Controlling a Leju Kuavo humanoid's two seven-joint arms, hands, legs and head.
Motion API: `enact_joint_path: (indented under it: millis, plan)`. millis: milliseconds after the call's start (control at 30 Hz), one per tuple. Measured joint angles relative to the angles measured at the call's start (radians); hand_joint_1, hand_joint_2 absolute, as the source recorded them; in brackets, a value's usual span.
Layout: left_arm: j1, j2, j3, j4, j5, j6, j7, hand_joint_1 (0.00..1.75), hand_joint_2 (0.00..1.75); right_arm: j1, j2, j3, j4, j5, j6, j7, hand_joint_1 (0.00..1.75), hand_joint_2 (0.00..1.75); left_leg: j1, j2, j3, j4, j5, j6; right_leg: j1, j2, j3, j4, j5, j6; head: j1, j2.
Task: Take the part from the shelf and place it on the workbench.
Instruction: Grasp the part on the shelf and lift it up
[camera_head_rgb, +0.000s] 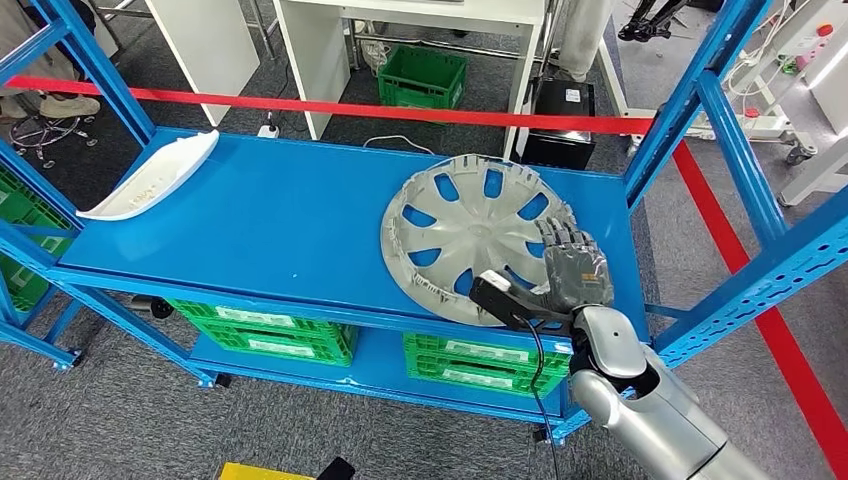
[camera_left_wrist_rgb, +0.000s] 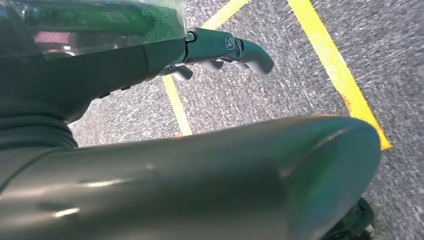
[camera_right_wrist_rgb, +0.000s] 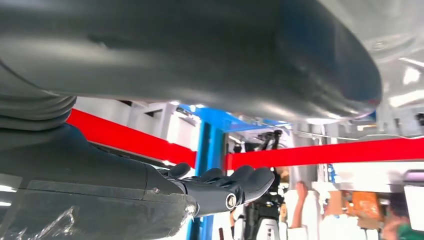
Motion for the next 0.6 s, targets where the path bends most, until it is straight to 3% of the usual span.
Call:
enact_joint_path:
  millis: [267,600]
  plan:
    - [-0.007,0.001,0.001,-0.003,-0.02,-0.013,0.004,0.0,0.0,-0.023,0.026,0.007,0.023,0.001,-0.004,-0.036,0.0,0.0,-0.001,0.0,0.0,0.0,0.003,0.006,-0.001,0.0,0.001,-0.005,0.005,0.009,0.003,0.0]
    - [-0.01,0.002,0.001,-0.009,-0.06,-0.014,0.022,0.0,0.0,-0.045,0.085,0.019,0.077,-0.023,-0.049,-0.099,0.0,0.0,0.001,0.0,0.001,0.0,0.004,0.006,0.001,0.0,0.0,-0.003,0.006,0.009,0.003,0.0]
